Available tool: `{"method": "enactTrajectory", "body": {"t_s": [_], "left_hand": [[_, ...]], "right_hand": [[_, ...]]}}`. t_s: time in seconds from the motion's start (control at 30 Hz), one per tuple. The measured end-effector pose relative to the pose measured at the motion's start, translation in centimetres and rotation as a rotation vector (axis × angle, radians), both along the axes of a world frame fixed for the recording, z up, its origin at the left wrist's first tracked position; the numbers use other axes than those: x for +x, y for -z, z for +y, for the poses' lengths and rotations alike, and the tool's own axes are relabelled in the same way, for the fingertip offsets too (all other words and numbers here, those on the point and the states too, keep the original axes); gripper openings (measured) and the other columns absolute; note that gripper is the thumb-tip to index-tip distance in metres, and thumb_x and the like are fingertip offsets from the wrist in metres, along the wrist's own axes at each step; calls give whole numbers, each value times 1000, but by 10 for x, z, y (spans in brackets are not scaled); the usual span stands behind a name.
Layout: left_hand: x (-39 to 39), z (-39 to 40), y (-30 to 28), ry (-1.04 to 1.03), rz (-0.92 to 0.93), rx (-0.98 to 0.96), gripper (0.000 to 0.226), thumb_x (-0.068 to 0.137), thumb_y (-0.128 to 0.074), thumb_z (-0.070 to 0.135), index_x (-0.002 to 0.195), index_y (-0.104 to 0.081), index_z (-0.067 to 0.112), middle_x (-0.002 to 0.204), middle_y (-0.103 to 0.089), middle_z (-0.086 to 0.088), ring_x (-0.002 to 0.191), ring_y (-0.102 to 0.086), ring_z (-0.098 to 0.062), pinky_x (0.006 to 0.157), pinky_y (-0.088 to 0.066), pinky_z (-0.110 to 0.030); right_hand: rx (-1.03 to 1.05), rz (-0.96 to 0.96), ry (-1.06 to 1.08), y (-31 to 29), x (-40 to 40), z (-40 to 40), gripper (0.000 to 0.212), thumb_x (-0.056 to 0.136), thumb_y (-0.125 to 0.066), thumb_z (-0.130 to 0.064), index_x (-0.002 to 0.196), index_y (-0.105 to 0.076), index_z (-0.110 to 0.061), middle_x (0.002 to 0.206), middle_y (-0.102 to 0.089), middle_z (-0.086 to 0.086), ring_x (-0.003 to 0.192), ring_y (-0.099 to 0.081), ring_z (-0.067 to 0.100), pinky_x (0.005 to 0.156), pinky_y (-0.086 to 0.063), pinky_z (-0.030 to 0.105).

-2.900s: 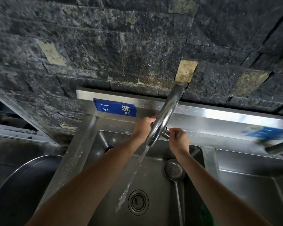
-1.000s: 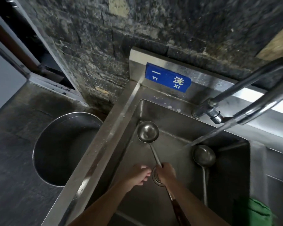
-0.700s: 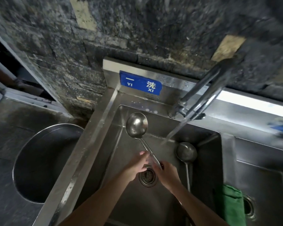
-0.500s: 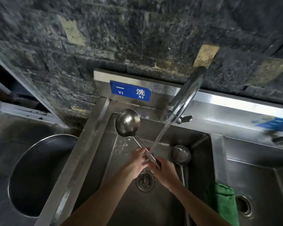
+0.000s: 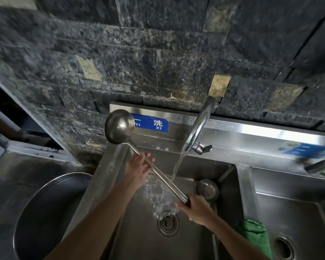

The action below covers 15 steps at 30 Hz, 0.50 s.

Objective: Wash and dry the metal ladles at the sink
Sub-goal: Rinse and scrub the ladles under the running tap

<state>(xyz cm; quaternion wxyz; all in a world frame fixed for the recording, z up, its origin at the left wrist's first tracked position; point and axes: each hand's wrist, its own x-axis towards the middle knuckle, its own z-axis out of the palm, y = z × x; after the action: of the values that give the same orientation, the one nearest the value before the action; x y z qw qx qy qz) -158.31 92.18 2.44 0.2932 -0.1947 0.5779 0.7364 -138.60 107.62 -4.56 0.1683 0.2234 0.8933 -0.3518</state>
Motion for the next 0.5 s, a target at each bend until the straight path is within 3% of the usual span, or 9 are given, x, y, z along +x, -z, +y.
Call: {"method": "enactTrajectory", "body": {"t_s": [0.13,0.27,0.37,0.5], "left_hand": [[-7,-3,-2,-36,3,12,18,102,-51,18,112,-62,8,118,-69,-14,101,-71,-29,86,-58,-46],[-4,-6,-9,-84,32,30,18,103,-48,20,111,-61,10,117,-68,-12,106,-69,-29,94,-55,-47],[-10,-13,-13,-99,59,25,25,104,-48,21,120,-59,5,117,-69,-11,108,-68,-29,81,-57,-40],[-6,-13,-15,-80,23,22,22,103,-48,18,117,-60,6,114,-69,-15,103,-69,-31,87,-57,-45]], "right_hand": [[78,-64,60,-1,21,21,32,88,-62,-61,77,-54,-32,68,-67,-3,59,-67,7,59,-55,30],[157,-44,56,-16,0,16,32,88,-61,-59,79,-52,-29,75,-61,-8,69,-64,12,60,-50,28],[142,-1,37,-28,-27,1,29,89,-61,-55,82,-55,-28,78,-63,-8,70,-62,11,61,-50,29],[72,86,9,-48,-70,-27,20,90,-63,-46,81,-56,-29,64,-56,-10,69,-63,12,63,-50,29]]}}
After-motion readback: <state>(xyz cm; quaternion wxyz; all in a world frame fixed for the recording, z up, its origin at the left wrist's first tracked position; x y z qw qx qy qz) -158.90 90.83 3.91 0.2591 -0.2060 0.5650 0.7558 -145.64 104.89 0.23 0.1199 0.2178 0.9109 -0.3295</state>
